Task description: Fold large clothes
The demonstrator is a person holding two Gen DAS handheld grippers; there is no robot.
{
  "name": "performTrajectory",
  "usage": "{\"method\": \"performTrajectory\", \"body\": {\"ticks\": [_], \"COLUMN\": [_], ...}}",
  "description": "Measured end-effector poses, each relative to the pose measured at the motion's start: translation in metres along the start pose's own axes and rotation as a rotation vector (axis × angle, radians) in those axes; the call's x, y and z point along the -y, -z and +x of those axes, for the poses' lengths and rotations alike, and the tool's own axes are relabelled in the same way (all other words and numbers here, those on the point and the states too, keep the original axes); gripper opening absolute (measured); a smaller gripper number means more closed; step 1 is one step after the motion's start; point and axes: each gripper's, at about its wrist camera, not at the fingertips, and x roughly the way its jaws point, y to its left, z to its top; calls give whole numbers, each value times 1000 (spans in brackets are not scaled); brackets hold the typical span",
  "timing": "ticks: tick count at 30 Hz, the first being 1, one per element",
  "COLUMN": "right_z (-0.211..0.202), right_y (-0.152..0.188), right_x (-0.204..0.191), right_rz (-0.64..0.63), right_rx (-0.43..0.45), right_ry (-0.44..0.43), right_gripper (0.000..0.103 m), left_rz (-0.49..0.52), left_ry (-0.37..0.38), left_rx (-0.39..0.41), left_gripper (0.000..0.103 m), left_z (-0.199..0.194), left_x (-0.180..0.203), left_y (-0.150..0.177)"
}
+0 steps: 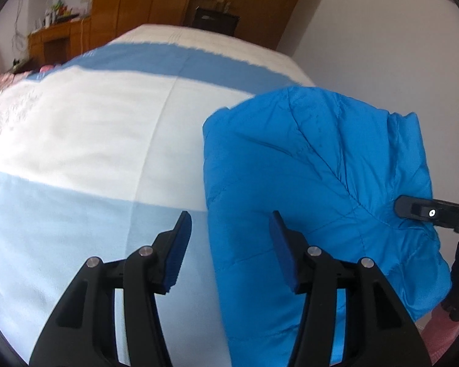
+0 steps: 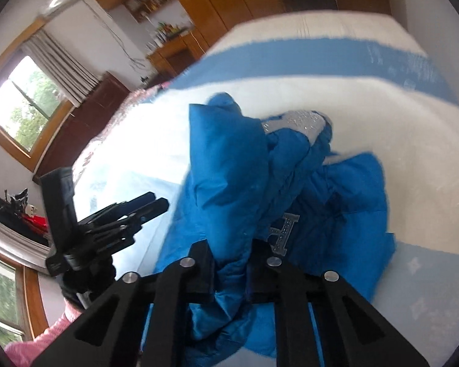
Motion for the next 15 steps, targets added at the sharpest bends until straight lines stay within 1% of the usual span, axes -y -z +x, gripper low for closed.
{"method": "performTrajectory", "body": {"ticks": [2, 3, 5, 7, 9, 11, 12, 15], "right_z": [-19, -24, -34, -36, -30, -23, -16, 2], "right_y": [7, 8, 17, 22, 27, 39, 44, 61], "right_x": [0, 3, 14, 30, 53, 78, 91, 123], "right_rz": [-11, -7, 17, 61, 115, 171, 203, 276], "right_rx": [33, 42, 58, 54, 42, 18, 1, -23], "right_ry": [12, 18, 39, 53, 71, 86, 81, 39], "right_gripper": [13, 13, 13, 13, 13, 13, 13, 16], "left_rz": [38, 58, 88, 120, 147, 156, 159, 177], "left_ry": [17, 14, 19, 27, 32, 49, 66, 78], "left_rx": [15, 15, 3, -15, -47, -81, -108, -126], "left_gripper": [52, 52, 52, 52, 51, 51, 51, 54], "left_z": [-7, -8, -1, 6, 18, 29, 38, 48], "left_x": [19, 28, 47, 60, 71, 76, 79, 82], "left_y": [1, 3, 2, 5, 9, 11, 14, 21]}}
